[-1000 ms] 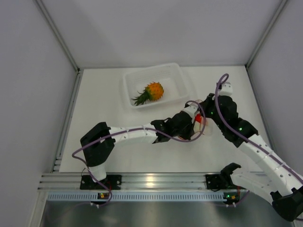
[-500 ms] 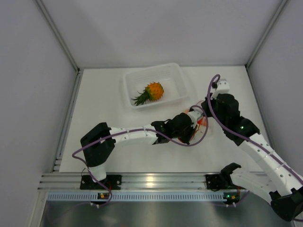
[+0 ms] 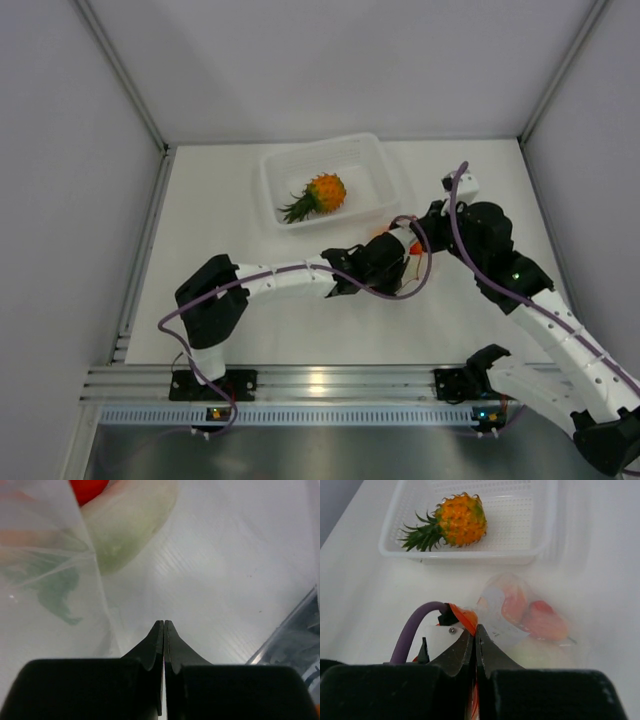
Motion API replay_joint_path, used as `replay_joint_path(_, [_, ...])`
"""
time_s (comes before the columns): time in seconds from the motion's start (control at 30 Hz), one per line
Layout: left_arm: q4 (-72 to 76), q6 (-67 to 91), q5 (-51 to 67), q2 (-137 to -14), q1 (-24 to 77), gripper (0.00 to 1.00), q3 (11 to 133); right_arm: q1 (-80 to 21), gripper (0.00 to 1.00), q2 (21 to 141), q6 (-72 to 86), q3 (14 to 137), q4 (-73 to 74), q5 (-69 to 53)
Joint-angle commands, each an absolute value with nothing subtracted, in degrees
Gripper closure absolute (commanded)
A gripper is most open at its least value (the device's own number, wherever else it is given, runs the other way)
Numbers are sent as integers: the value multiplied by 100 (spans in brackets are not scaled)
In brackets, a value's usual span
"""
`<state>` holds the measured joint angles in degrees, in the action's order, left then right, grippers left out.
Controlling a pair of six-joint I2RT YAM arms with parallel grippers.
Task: Open the zip-top bag and remove the fake food
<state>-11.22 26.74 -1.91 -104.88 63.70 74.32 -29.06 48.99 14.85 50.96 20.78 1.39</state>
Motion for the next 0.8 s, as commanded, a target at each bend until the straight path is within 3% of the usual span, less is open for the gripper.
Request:
replay_joint_path(0.0, [-1572,3207,-746,-10195,6100,100,7418,-2900,100,4676,1687,5037,1433,-492])
replay_joint_path(0.4, [-2320,3480,-1704,-9484,5616,100,7260,-2935,100,4562,3714,4422,731,-1219])
replay_joint_path(0.77, [-2971,3121,-1530,-9018,5309,100,7506,-3234,100,4043,5608,3639,-378,-897])
